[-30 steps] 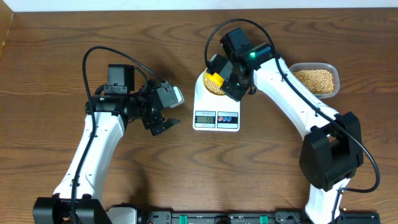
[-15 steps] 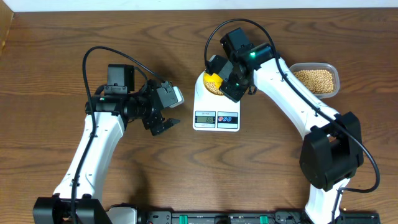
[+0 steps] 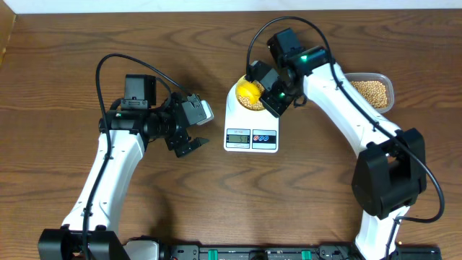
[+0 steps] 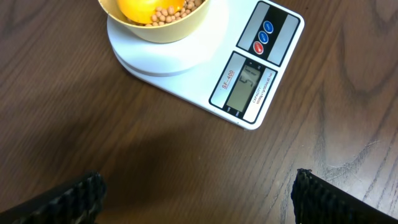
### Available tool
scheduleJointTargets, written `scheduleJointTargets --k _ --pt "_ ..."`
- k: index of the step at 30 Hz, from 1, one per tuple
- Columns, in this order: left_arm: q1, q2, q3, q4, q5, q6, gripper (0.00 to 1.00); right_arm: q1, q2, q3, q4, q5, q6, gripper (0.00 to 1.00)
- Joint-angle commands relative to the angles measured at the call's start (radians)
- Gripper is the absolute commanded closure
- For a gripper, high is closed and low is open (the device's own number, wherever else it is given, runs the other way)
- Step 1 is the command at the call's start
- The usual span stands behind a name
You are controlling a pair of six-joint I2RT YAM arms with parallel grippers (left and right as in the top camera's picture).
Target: Scoop item into bowl and weigh 50g on scale
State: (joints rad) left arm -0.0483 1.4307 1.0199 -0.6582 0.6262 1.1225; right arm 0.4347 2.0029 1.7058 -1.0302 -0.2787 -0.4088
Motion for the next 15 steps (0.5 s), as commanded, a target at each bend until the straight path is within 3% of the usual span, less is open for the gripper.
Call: scheduleJointTargets --k 1,15 --pt "0.003 -0.013 0.003 -0.004 0.016 -0.009 0.02 -0.028 0.003 -0.003 -0.008 -0.108 0.014 0.99" --pt "0.003 -0.013 0.003 -0.004 0.016 -0.009 0.02 -0.122 0.003 0.066 -0.061 -0.311 0.038 0.99"
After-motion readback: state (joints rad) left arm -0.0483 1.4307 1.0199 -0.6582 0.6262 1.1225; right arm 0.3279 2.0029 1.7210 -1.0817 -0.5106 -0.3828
